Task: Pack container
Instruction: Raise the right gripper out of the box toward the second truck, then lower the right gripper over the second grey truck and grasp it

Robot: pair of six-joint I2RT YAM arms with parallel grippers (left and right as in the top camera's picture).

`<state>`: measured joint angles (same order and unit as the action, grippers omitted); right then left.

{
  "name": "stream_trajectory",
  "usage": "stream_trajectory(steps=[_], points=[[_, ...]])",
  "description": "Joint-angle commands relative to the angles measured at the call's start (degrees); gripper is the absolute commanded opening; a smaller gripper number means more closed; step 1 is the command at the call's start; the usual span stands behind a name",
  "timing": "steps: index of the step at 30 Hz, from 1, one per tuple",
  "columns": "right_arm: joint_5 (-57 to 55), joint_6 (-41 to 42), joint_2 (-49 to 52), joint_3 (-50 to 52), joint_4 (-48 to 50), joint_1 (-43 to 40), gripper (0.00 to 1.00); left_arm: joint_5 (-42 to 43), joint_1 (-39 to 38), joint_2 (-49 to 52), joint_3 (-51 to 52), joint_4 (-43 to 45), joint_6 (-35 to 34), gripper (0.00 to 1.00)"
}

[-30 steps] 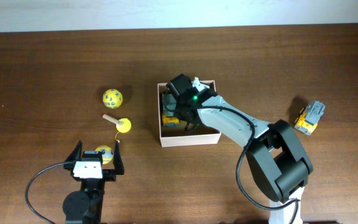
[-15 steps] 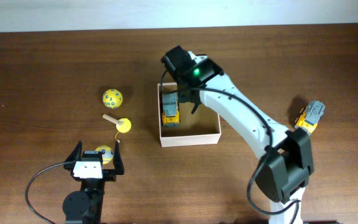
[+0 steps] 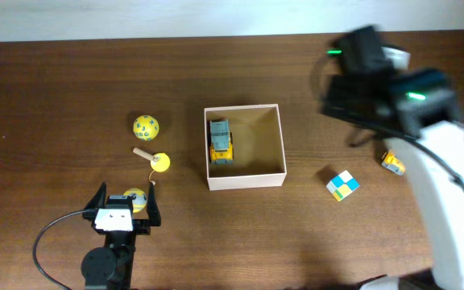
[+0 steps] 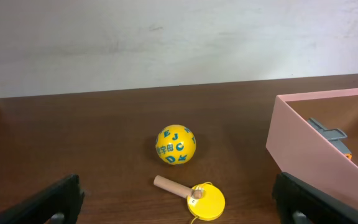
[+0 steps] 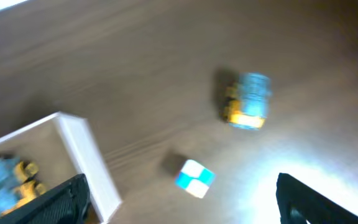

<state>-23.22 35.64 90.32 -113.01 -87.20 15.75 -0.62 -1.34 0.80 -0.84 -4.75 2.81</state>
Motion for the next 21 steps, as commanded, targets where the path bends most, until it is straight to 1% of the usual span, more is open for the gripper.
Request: stream_trajectory(steps=[1, 2, 5, 10, 15, 18, 21], points=[[0.83, 1.29, -1.38, 0.17, -2.56, -6.4, 0.89, 0.44, 0.35, -0.17, 0.31, -0.04, 0.92, 0.99], [0.98, 1.25, -1.36, 1.62, -2.84, -8.9, 0.89, 0.44, 0.35, -0.17, 0.31, -0.04, 0.92, 0.99], [1.27, 1.2, -1.36, 6.29, -1.22, -11.89, 0.89, 0.46, 0.35, -0.17, 0.31, -0.04, 0.92, 0.99], [6.64, -1.73, -1.38, 18.03, 8.02, -16.79, 0.89, 0.46, 0.35, -0.17, 0.31, -0.04, 0.92, 0.99], [17.35, -7.3, -1.36, 30.34, 20.04, -22.84, 0.89, 0.46, 0.35, -0.17, 0.31, -0.04, 0.94, 0.99], [21.92, -12.04, -1.36, 35.12, 25.11, -26.32, 0.91, 0.46, 0.35, -0.17, 0.31, -0.04, 0.92, 0.99], [24.24, -15.65, -1.36, 36.81, 26.95, -29.35, 0.93, 0.44, 0.35, -0.17, 0.31, -0.04, 0.92, 0.99]])
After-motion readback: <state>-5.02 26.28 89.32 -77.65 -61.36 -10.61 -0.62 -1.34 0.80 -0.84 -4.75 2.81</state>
